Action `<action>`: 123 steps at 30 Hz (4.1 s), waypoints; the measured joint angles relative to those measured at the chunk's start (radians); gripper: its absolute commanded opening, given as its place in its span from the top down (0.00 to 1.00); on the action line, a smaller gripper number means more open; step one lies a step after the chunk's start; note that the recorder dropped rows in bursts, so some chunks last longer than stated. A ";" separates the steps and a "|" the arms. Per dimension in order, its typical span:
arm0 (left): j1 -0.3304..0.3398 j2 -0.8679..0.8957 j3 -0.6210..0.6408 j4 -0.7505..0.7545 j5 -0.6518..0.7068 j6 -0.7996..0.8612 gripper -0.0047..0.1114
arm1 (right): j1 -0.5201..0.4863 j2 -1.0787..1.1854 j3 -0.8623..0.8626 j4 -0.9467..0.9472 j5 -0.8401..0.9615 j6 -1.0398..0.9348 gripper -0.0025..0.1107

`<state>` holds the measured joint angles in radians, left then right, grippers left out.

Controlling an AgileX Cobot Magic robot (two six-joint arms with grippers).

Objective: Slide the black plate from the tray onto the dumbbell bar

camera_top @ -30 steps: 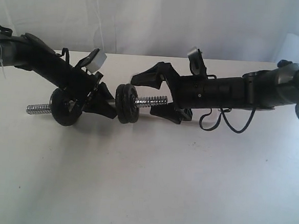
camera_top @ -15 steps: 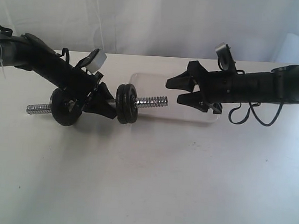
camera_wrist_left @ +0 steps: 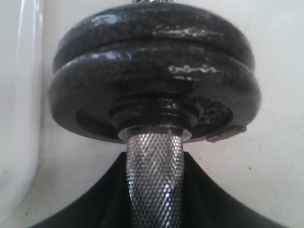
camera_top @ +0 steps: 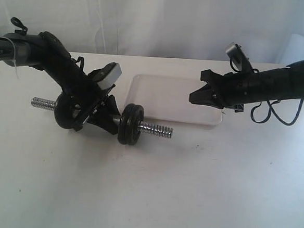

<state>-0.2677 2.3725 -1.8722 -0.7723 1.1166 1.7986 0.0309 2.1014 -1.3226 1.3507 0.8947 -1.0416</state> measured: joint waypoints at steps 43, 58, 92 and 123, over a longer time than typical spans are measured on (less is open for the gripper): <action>-0.012 0.030 0.005 -0.377 -0.035 -0.017 0.39 | 0.000 0.000 -0.002 -0.048 -0.002 -0.015 0.98; -0.012 0.004 0.005 -0.347 -0.086 -0.047 0.39 | 0.000 0.000 -0.002 -0.048 -0.002 -0.015 0.98; -0.012 -0.061 -0.132 0.135 -0.194 -0.793 0.96 | -0.001 -0.101 -0.002 -0.465 -0.143 0.133 0.98; 0.155 -0.165 -0.279 0.744 0.012 -1.772 0.96 | -0.027 -0.251 -0.004 -1.065 -0.130 0.767 0.98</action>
<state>-0.1124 2.2079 -2.1514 -0.0287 1.1286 0.0261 0.0041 1.8504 -1.3264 0.2856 0.7649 -0.2743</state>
